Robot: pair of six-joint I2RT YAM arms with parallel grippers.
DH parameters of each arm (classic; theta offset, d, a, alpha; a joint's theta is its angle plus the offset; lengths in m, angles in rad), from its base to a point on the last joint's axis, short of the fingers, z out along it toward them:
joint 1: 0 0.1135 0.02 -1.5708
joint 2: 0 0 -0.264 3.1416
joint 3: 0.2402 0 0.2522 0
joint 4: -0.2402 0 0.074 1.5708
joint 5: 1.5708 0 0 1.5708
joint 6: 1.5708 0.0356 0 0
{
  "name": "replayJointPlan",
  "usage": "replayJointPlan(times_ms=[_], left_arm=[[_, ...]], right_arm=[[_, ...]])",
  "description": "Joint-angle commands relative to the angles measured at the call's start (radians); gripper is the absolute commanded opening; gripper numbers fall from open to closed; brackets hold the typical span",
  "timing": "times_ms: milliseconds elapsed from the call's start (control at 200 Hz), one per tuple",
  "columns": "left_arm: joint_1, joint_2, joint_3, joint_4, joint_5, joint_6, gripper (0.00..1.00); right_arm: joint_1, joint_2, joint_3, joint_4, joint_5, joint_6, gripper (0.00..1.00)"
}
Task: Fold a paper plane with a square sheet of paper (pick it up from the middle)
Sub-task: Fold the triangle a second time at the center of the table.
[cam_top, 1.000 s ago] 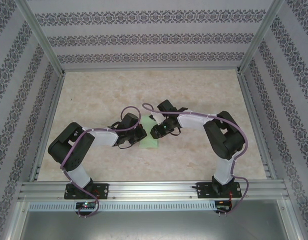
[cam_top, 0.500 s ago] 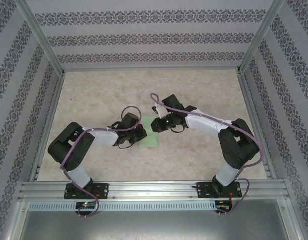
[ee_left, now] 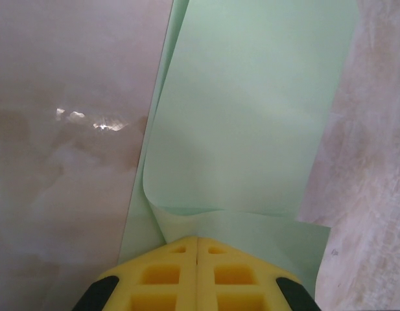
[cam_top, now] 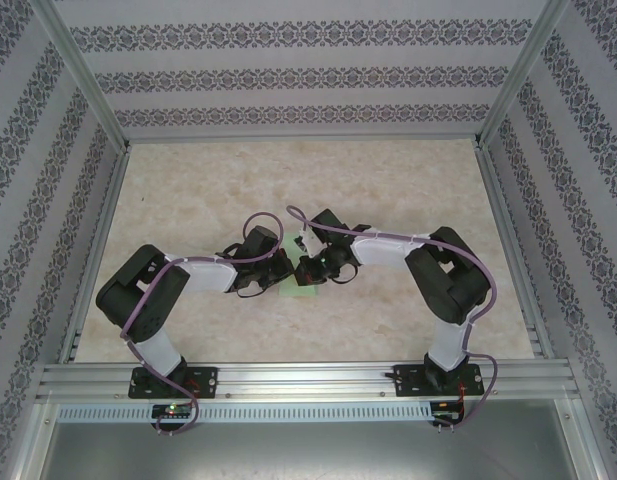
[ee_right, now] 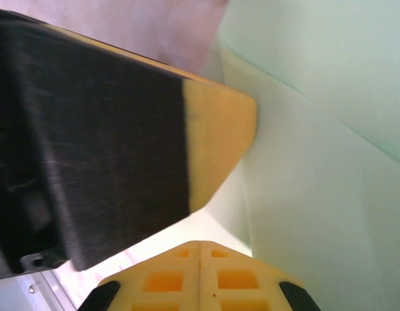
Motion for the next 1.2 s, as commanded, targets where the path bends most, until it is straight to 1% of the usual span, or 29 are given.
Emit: replayJointPlan(times_ms=[0,165,679,854,959,1059,1194], left_arm=[[-0.001,0.015,-0.032,-0.103,-0.050,0.030,0.03],[-0.001,0.022,-0.031,-0.099,-0.047,0.034,0.02],[-0.001,0.028,-0.022,-0.112,-0.051,0.047,0.02],[-0.001,0.030,-0.020,-0.115,-0.051,0.049,0.02],[-0.001,0.034,-0.019,-0.117,-0.048,0.051,0.02],[-0.001,0.037,-0.017,-0.115,-0.049,0.051,0.02],[-0.001,0.035,-0.015,-0.121,-0.050,0.052,0.02]], right_arm=[[0.000,-0.008,0.041,-0.024,0.024,0.017,0.00],[-0.009,0.021,0.066,-0.079,0.030,0.007,0.01],[-0.019,0.074,0.011,-0.066,0.047,0.007,0.03],[-0.022,0.108,-0.011,-0.056,0.016,0.005,0.03],[-0.021,0.101,-0.035,-0.032,-0.016,0.016,0.04],[-0.019,0.082,-0.033,-0.060,-0.005,0.013,0.04],[-0.022,0.019,-0.050,-0.078,0.002,0.005,0.04]])
